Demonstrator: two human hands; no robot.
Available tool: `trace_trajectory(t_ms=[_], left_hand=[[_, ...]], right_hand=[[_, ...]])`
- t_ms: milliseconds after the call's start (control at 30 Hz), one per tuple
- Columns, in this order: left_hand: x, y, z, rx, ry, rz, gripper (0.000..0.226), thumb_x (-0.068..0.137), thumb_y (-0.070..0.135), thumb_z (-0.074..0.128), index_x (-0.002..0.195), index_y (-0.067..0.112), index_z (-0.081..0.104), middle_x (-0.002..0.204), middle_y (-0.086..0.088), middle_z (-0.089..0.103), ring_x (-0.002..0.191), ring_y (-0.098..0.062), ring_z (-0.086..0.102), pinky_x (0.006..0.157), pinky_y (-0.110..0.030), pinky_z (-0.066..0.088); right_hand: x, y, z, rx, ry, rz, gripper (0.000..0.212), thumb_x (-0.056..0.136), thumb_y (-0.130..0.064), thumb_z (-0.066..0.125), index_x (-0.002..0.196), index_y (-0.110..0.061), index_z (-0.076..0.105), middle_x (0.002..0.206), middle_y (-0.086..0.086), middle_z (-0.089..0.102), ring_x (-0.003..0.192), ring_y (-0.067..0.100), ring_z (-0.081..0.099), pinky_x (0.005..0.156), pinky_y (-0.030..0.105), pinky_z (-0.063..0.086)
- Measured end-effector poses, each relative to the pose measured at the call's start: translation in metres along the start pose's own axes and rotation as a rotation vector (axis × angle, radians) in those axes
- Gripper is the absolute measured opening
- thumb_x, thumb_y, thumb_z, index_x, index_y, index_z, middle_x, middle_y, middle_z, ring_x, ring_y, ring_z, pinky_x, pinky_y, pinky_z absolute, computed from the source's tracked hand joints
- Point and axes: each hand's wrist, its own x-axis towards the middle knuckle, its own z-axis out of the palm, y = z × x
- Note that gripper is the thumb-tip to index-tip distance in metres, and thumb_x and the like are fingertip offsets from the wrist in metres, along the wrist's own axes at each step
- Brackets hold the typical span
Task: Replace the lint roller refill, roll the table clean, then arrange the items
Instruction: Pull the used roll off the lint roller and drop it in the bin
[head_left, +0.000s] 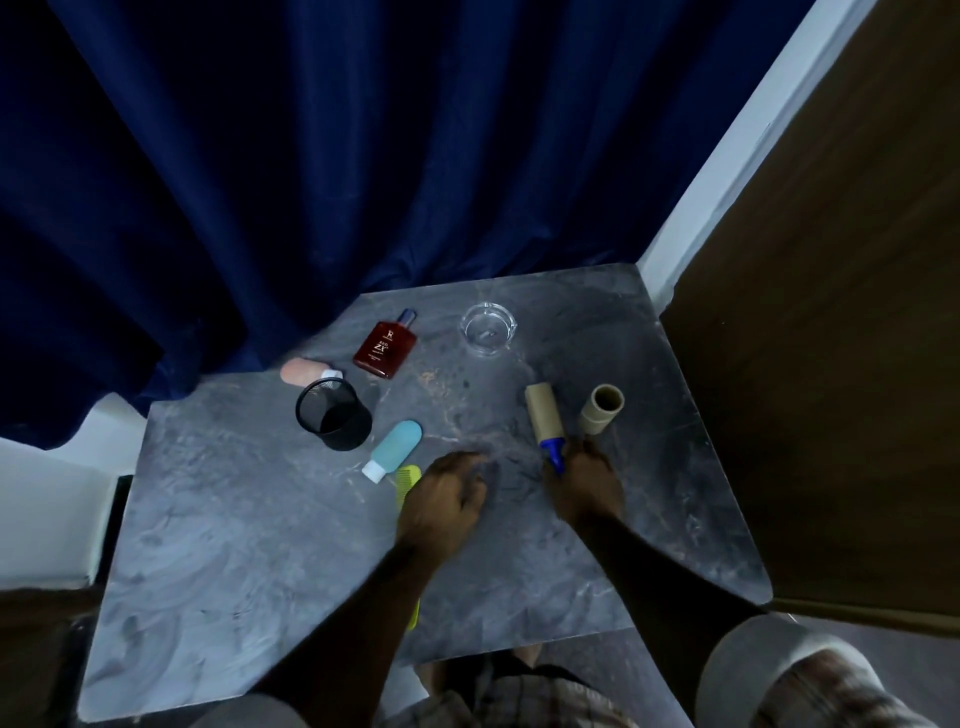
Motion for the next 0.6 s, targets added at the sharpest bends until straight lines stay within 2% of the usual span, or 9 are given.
trace_trajectory(t_ms=[133,233,300,367,467,600], left_hand=[[0.013,0.004,0.007,-0.209,0.062,-0.145,0.032,0.1,0.012,0.065,0.131,0.013,0.072,0.132,-0.005,0.075,0.123,-0.022,0.07,0.109,-0.044,0.055],[0.029,0.012,0.008,-0.518,0.087,-0.327,0.023,0.103,0.006,0.061,0.123,0.008,0.074,0.126,-0.012,0.076,0.119,-0.032,0.072,0.107,-0.05,0.057],[0.04,0.023,0.001,-0.835,0.07,-0.441,0.021,0.105,0.007,0.06,0.123,0.015,0.067,0.129,-0.014,0.073,0.112,-0.035,0.073,0.096,-0.048,0.06],[0.045,0.034,-0.01,-1.065,0.055,-0.474,0.029,0.105,0.012,0.062,0.131,0.023,0.057,0.127,-0.008,0.072,0.102,-0.028,0.075,0.084,-0.042,0.063],[0.041,0.053,-0.032,-1.136,0.047,-0.434,0.04,0.093,0.025,0.08,0.126,0.026,0.057,0.115,-0.004,0.078,0.094,-0.022,0.08,0.075,-0.04,0.068],[0.021,0.082,-0.059,-1.115,0.133,-0.366,0.034,0.087,0.032,0.086,0.113,0.014,0.072,0.096,-0.011,0.08,0.078,-0.021,0.078,0.06,-0.032,0.065]], right_hand=[[0.008,0.001,-0.004,0.144,-0.021,0.045,0.035,0.096,-0.032,0.059,0.123,-0.009,0.061,0.124,0.016,0.065,0.115,0.039,0.065,0.092,0.043,0.055],[0.008,0.004,-0.012,0.284,-0.02,0.019,0.03,0.094,-0.023,0.064,0.12,-0.009,0.065,0.116,0.017,0.069,0.109,0.038,0.067,0.091,0.045,0.056],[0.002,0.003,-0.021,0.37,0.019,-0.048,0.021,0.092,-0.018,0.067,0.112,-0.013,0.069,0.107,0.012,0.073,0.101,0.033,0.069,0.088,0.044,0.056],[-0.007,0.001,-0.035,0.458,0.056,-0.158,0.016,0.09,-0.018,0.07,0.106,-0.017,0.07,0.098,0.004,0.074,0.093,0.025,0.07,0.086,0.044,0.057],[-0.023,-0.005,-0.063,0.537,0.032,-0.31,0.018,0.091,-0.02,0.071,0.108,-0.025,0.069,0.102,-0.006,0.072,0.093,0.014,0.069,0.086,0.044,0.057],[-0.043,-0.016,-0.109,0.49,-0.009,-0.48,0.021,0.095,-0.027,0.067,0.114,-0.034,0.064,0.11,-0.014,0.067,0.102,0.005,0.064,0.089,0.037,0.056]])
